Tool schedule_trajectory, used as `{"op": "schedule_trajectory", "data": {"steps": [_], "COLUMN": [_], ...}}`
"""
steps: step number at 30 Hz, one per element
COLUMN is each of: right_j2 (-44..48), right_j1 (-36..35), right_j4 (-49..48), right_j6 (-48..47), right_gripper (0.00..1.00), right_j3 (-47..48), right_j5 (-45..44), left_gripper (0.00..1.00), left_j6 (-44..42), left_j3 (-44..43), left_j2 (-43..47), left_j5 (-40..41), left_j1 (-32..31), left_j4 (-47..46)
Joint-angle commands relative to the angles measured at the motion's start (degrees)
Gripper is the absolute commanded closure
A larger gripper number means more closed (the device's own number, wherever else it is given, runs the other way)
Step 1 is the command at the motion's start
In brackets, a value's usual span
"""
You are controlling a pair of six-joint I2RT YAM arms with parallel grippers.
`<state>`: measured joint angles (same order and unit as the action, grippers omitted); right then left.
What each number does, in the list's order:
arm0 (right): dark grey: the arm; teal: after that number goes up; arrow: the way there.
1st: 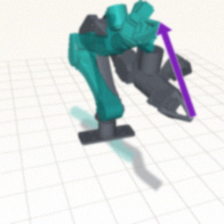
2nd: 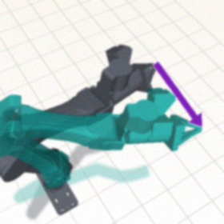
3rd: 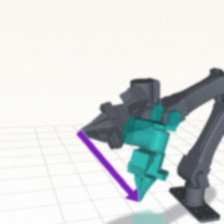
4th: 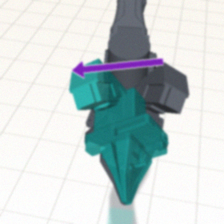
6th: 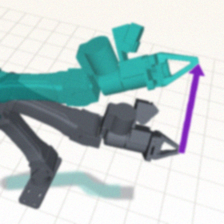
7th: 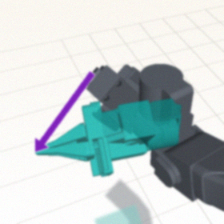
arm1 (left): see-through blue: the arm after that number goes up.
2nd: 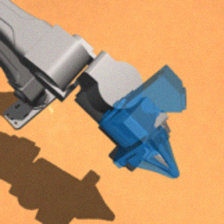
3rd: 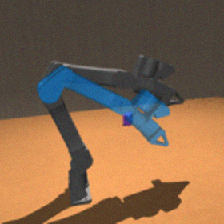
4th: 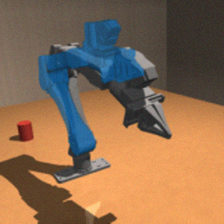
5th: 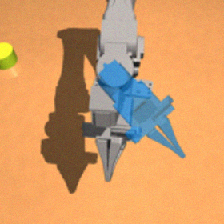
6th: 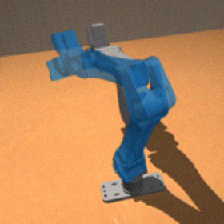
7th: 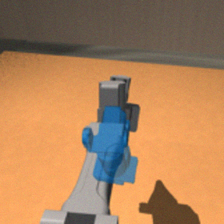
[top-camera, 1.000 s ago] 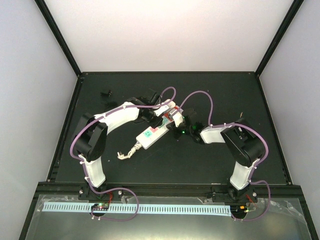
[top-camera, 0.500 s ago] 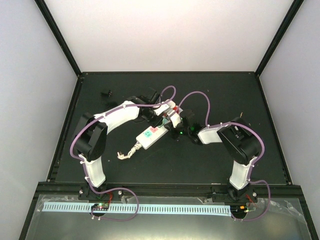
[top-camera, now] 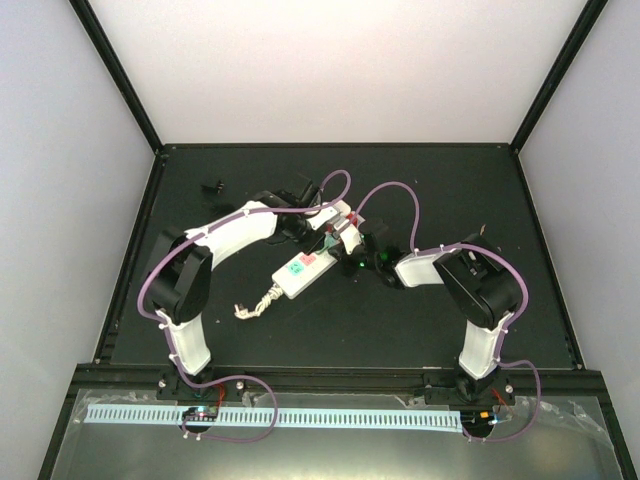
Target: Pull the plug off the socket
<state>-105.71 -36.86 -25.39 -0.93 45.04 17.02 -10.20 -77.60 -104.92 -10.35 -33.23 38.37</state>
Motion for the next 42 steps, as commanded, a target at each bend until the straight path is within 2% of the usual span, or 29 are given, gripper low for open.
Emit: {"op": "schedule_trajectory", "data": {"steps": [1, 9, 17, 26, 33, 42], "right_j2": [-1.10, 1.21, 7.39, 13.95, 21.20, 26.03], "right_j1": [0.32, 0.30, 0.07, 0.05, 0.08, 0.27], "right_j4": [3.26, 3.32, 4.78, 9.56, 11.91, 12.67], "right_j6": [-0.12, -0.92, -2.47, -3.94, -5.68, -7.65], "right_gripper": [0.97, 0.97, 0.94, 0.94, 0.93, 0.91], "right_j3": [-0.21, -0.70, -0.58, -0.39, -4.42, -5.97], "right_j5": [-1.19, 1.10, 3.28, 3.96, 3.95, 1.12], "left_gripper": [0.85, 0.85, 0.84, 0.84, 0.84, 0.82], "left_j6": [0.53, -0.55, -5.17, -10.28, -14.20, -15.58], "left_j3": [-0.77, 2.45, 7.95, 11.10, 12.59, 13.53], "left_j2": [5.76, 12.05, 16.49, 13.46, 9.97, 6.51], "left_j5": [-1.16, -5.51, -9.24, -14.06, -14.00, -15.46], "left_j1": [1.76, 9.21, 24.84, 39.38, 44.43, 46.75], "left_j4": [2.20, 3.85, 5.45, 7.03, 7.77, 7.48]}}
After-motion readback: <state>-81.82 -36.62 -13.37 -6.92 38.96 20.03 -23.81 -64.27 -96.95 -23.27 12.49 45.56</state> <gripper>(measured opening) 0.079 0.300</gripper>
